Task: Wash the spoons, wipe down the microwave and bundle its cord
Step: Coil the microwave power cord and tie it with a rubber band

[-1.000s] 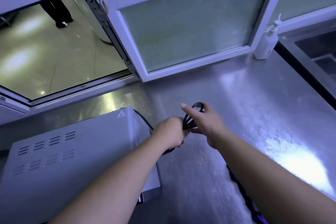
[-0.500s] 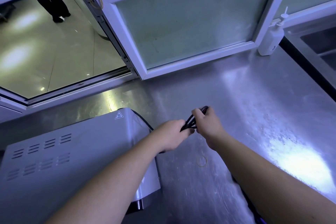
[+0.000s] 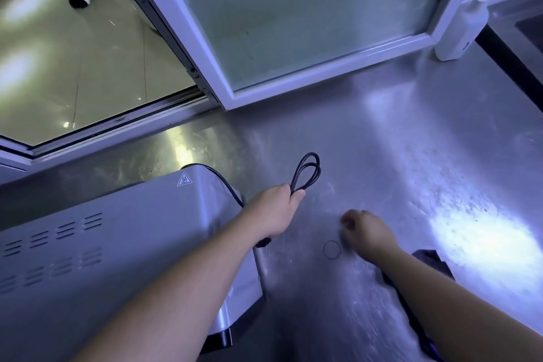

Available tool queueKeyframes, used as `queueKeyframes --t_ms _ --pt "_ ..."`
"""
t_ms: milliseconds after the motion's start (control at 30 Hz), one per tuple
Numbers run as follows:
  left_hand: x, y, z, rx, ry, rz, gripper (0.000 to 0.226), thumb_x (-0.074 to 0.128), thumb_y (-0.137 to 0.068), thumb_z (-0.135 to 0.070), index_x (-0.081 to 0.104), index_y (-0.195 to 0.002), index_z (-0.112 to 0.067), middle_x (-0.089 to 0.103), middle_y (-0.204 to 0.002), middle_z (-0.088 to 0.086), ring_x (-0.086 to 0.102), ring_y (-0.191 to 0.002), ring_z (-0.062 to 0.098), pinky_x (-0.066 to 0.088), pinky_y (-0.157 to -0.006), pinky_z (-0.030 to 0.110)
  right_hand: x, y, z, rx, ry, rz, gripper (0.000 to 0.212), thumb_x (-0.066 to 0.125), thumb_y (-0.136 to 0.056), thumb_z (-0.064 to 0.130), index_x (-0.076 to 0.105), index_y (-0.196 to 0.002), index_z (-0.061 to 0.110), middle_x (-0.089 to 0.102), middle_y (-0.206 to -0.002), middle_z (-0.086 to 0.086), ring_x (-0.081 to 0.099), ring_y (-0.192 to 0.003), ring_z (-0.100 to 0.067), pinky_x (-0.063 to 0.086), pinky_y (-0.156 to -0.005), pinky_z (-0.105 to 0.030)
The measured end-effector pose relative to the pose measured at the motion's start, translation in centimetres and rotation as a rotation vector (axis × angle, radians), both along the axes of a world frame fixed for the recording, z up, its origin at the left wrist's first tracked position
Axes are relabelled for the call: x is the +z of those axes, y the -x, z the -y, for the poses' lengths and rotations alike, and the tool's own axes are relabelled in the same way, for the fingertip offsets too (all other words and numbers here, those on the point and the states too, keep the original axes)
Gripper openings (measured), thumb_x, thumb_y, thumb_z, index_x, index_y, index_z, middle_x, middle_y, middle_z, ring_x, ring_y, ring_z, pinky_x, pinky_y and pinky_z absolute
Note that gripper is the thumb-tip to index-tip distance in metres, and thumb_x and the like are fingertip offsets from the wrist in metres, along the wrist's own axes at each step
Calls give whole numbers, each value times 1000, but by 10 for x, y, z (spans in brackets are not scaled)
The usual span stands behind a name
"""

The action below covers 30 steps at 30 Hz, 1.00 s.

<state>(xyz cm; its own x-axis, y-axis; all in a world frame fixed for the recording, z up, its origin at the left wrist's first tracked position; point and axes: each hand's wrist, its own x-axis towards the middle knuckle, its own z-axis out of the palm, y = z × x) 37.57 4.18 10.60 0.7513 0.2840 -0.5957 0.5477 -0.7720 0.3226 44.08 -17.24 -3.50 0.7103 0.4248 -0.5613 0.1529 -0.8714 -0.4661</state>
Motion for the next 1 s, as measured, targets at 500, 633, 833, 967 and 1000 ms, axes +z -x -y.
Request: queueKeyframes --t_ms 500,633,833,967,1000 --pt "-23 -2 -8 5 57 -66 45 32 -107 -55 53 -119 -18 66 -108 2 63 -101 28 53 -93 46 -14 31 -18 530 246 178 21 43 -99 15 55 -116 10 53 -119 -9 52 -112 -31 36 -79 -35" --pt "-23 -2 -9 14 93 -80 40 34 -107 -54 52 -111 -18 63 -98 3 63 -92 27 53 -89 46 -12 32 -17 412 141 155 10 40 -99 10 48 -105 12 54 -107 -7 50 -97 -27 35 -74 -33" --pt "-19 1 -9 20 154 -64 37 37 -107 -51 51 -102 -18 62 -98 1 60 -88 26 53 -85 44 23 7 -30 -276 -316 -127 8 57 -96 16 61 -89 15 70 -79 0 63 -69 -18 50 -62 -33" --pt "-13 0 -6 66 230 -29 27 41 -107 -50 51 -104 -25 57 -95 -7 53 -79 12 41 -67 32 43 -16 -42 -655 -646 -368 6 62 -96 4 67 -98 0 72 -83 -15 67 -70 -22 61 -71 -33" --pt "-11 -1 -5 67 237 -21 26 43 -106 -50 51 -104 -26 57 -93 -9 53 -78 10 39 -66 30 49 -23 -44 -690 -694 -397 7 62 -97 1 67 -97 -4 70 -83 -17 67 -72 -23 62 -70 -30"
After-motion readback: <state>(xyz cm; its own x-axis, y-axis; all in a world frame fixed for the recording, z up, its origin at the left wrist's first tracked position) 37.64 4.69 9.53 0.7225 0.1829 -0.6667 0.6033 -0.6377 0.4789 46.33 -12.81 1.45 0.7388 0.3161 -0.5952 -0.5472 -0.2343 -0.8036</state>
